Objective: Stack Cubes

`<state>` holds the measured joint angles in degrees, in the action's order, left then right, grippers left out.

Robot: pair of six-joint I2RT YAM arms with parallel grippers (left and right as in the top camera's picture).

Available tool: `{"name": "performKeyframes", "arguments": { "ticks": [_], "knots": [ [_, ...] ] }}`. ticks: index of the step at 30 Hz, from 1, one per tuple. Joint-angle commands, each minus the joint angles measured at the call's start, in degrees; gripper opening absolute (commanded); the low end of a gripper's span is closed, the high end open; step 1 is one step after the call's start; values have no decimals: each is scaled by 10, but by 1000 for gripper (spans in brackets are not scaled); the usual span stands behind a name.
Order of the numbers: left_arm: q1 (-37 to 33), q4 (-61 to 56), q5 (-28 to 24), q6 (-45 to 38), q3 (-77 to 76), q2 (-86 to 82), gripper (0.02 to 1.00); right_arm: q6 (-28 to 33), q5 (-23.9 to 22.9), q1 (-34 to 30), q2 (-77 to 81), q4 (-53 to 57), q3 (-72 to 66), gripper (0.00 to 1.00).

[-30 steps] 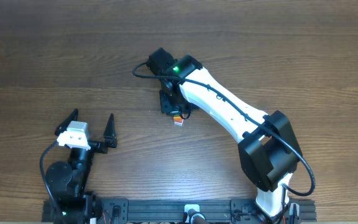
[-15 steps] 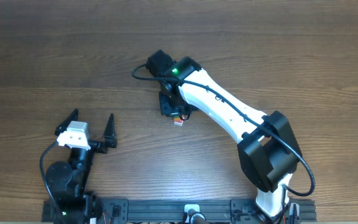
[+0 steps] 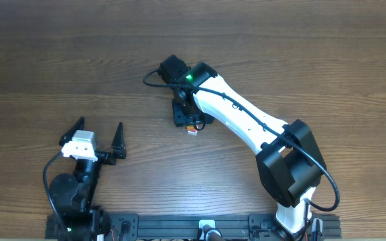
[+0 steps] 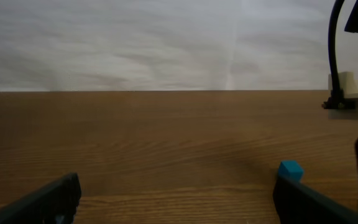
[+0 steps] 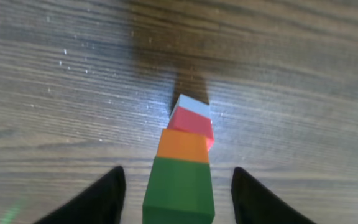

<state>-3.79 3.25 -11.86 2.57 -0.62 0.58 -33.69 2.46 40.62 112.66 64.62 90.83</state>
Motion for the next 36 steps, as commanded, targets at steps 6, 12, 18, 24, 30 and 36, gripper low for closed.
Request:
{"name": "performKeyframes", "arguments": {
  "ticks": [6, 12, 18, 24, 30, 36],
  "knots": [
    [-3, 0, -7, -9, 3, -3, 1000, -1, -8, 6, -16, -6, -3, 838],
    [-3, 0, -7, -9, 3, -3, 998, 17, -35, -9, -16, 10, 30, 882],
    [-3, 0, -7, -9, 3, -3, 998, 64, -83, -33, 8, 67, 145, 893],
    [-3, 0, -7, -9, 3, -3, 998, 95, -83, -57, 80, 89, 245, 886],
    [-3, 0, -7, -9, 3, -3, 1000, 102, -66, -77, 158, 82, 280, 888],
    [-3, 0, -7, -9, 3, -3, 998, 102, -60, -85, 214, 48, 280, 877]
  ]
}}
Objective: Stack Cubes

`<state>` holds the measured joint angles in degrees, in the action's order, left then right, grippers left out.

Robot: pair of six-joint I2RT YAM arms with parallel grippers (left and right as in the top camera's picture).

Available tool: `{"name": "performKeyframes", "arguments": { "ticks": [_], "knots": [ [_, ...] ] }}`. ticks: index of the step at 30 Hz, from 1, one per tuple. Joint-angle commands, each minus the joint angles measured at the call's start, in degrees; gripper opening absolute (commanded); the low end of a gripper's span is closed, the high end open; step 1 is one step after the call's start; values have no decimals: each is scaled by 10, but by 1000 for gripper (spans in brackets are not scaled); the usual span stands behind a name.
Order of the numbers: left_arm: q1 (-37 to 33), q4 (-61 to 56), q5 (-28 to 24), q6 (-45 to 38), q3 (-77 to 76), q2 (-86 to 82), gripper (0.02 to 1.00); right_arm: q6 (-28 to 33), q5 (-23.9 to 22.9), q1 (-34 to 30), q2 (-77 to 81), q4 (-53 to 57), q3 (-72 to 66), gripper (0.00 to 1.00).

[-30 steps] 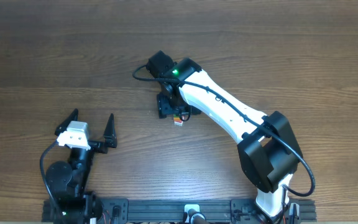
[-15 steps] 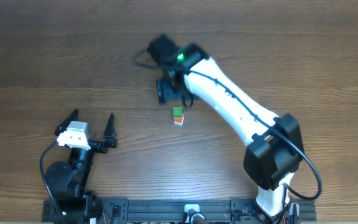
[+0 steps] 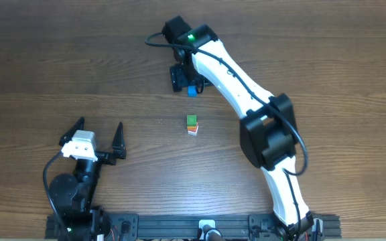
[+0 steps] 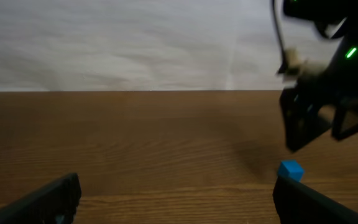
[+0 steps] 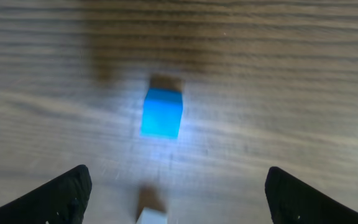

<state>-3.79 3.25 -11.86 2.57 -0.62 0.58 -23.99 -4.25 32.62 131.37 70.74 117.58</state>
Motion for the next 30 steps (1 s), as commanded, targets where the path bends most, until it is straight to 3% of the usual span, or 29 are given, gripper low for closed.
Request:
{"name": "performKeyframes", "arguments": {
  "ticks": [1, 16, 20, 30],
  "knots": [
    [-3, 0, -7, -9, 3, -3, 998, 5, 10, -6, 35, -19, 13, 871],
    [-3, 0, -7, -9, 3, -3, 998, 3, 21, -11, 80, -48, 12, 770],
    [-3, 0, -7, -9, 3, -3, 998, 3, 21, -11, 80, -48, 12, 623],
    [-3, 0, -7, -9, 3, -3, 998, -1, 30, -10, 83, -48, 12, 367]
  ]
}}
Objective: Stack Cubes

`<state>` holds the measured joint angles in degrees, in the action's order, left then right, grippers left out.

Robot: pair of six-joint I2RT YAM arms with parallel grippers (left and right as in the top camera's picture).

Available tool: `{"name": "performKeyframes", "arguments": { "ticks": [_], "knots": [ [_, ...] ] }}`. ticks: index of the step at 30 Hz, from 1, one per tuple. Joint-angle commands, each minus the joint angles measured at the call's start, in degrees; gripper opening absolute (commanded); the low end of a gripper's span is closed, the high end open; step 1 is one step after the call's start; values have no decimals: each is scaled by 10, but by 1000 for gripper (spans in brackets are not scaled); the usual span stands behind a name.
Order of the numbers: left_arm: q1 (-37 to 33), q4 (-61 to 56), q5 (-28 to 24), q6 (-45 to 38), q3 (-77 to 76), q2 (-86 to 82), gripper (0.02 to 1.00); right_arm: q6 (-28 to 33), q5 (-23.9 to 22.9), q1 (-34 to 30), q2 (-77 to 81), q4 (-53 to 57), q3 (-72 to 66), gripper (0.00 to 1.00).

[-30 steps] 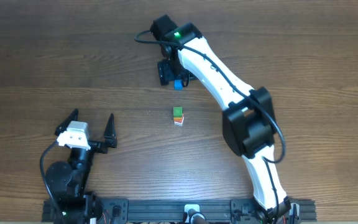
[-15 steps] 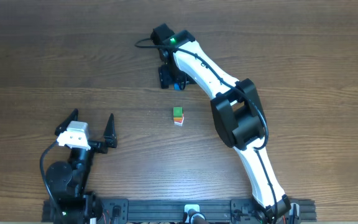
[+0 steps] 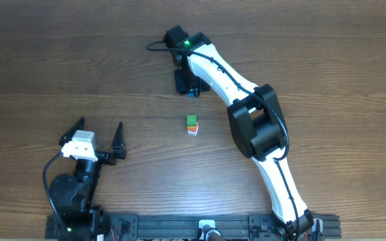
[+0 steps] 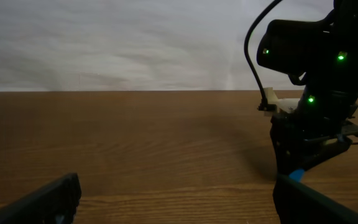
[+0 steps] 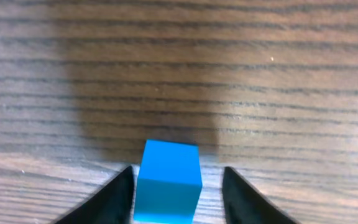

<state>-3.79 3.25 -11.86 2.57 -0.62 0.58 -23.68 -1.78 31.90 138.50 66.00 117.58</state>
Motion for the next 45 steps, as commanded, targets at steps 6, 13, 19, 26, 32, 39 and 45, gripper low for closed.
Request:
{"name": "performKeyframes", "arguments": {
  "ticks": [6, 13, 19, 26, 32, 39, 45],
  "knots": [
    [-3, 0, -7, -9, 3, -3, 1000, -12, 7, 0, 12, -1, 12, 272],
    [-3, 0, -7, -9, 3, -3, 998, -27, 7, 1, 11, 0, 13, 178],
    [-3, 0, -7, -9, 3, -3, 1000, -30, 10, 0, -17, 27, 35, 12],
    [-3, 0, -7, -9, 3, -3, 1000, -28, 4, 0, -111, 63, 47, 12],
    [-3, 0, -7, -9, 3, -3, 1000, -28, -9, 12, -183, 118, 46, 12],
    [-3, 0, -7, -9, 3, -3, 998, -43, 10, 38, -200, 170, 18, 12],
    [-3, 0, -7, -9, 3, -3, 998, -59, 39, 53, -213, 167, -45, 9]
  ]
}}
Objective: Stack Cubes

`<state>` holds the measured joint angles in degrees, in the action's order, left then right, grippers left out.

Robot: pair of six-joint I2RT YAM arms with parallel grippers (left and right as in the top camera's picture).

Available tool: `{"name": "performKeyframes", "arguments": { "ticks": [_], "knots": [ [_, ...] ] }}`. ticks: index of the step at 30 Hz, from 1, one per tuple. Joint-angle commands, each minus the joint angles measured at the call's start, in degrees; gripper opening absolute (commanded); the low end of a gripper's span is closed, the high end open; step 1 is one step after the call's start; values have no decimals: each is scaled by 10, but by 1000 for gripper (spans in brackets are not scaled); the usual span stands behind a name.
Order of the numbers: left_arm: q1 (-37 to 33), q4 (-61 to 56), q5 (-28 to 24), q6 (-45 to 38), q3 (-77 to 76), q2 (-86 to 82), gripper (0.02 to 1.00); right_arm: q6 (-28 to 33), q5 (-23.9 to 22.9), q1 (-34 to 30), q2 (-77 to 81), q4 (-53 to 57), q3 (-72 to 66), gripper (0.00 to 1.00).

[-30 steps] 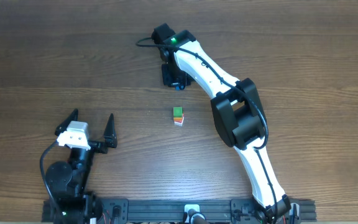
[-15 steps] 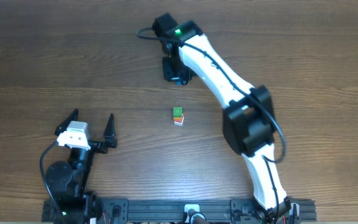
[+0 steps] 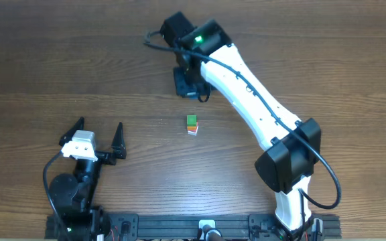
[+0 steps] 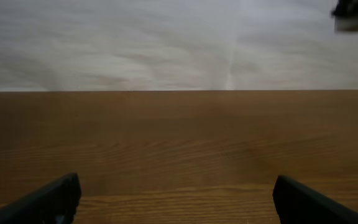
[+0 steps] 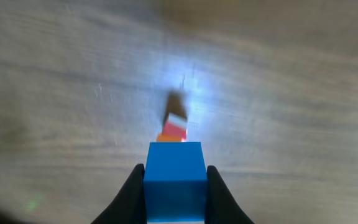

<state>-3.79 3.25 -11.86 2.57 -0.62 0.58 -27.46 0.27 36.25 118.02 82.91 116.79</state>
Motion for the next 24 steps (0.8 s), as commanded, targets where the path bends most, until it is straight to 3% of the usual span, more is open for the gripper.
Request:
{"name": "performKeyframes", "arguments": {
  "ticks": [1, 11, 24],
  "knots": [
    [-3, 0, -7, -9, 3, -3, 998, -25, 18, 11, -14, -5, -48, 9],
    [-3, 0, -7, -9, 3, -3, 998, -62, 18, 31, -69, -42, -142, 9],
    [-3, 0, -7, -9, 3, -3, 998, -69, 16, 47, -70, -64, -145, 12]
  ]
}}
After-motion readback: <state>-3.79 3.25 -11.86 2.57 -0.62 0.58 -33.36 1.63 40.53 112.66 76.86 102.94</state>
